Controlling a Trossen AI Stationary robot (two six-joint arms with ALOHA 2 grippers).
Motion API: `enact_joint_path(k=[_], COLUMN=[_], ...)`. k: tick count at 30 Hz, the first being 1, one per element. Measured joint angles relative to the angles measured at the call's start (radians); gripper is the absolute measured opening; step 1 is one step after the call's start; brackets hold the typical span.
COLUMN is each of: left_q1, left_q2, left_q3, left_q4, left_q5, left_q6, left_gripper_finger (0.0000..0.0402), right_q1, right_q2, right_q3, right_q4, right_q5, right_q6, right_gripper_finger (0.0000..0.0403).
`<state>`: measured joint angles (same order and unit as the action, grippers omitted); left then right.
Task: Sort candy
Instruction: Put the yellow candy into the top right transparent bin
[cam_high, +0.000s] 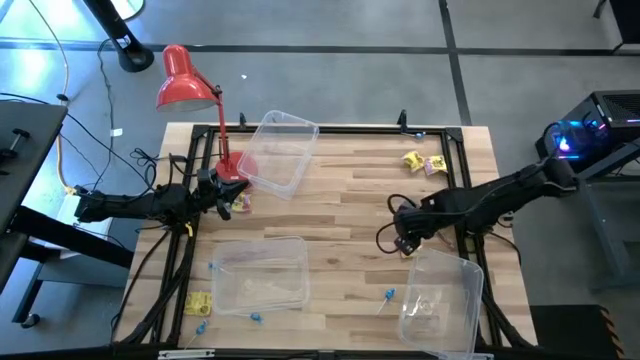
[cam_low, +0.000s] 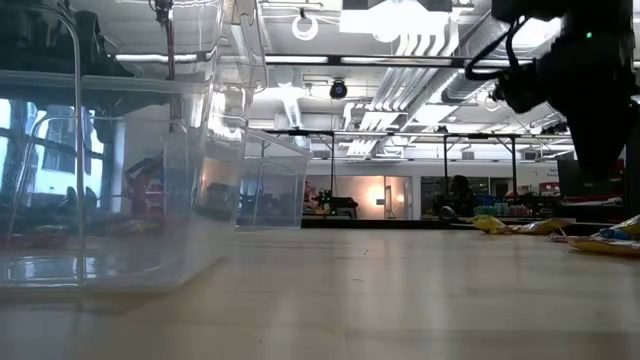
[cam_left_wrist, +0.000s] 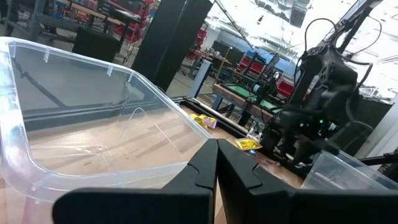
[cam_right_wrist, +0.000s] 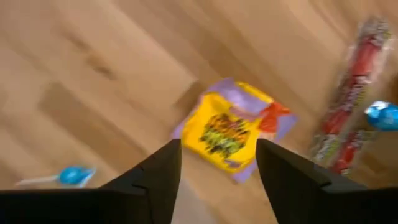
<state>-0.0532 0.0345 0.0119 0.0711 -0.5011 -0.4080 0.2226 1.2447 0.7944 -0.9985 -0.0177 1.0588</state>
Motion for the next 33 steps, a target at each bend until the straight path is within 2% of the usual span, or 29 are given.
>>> enact_joint_path(k=[8, 12, 18, 21, 25, 26, 33], left_q1=[0.0, 0.0, 0.0, 0.0, 0.0, 0.0, 0.0], left_q2=[0.0, 0.0, 0.0, 0.0, 0.0, 0.0, 0.0], left_q3=[0.0, 0.0, 0.0, 0.0, 0.0, 0.0, 0.0], left_q4=[0.0, 0.0, 0.0, 0.0, 0.0, 0.0, 0.0], left_q5=[0.0, 0.0, 0.0, 0.0, 0.0, 0.0, 0.0], left_q6=[0.0, 0.0, 0.0, 0.0, 0.0, 0.0, 0.0], left_gripper_finger=[0.0, 0.0, 0.0, 0.0, 0.0, 0.0, 0.0], right_q1=[0.0, 0.0, 0.0, -0.001, -0.017, -0.023, -0.072], right_q2=[0.152, 0.243, 0.352, 0.368, 0.348, 0.337, 0.245], right_q3=[-0.057, -0.057, -0.048, -0.047, -0.051, -0.05, 0.057], right_q4=[0.063, 0.074, 0.116, 0.134, 0.171, 0.184, 0.177], right_q5=[0.031, 0.088, 0.086, 0.091, 0.12, 0.151, 0.284], right_q6=[0.05, 0.047, 0.03, 0.01, 0.024, 0.024, -0.032], right_gripper_finger=[0.0209, 0.0209, 0.0202, 0.0157, 0.0032, 0.002, 0.0004])
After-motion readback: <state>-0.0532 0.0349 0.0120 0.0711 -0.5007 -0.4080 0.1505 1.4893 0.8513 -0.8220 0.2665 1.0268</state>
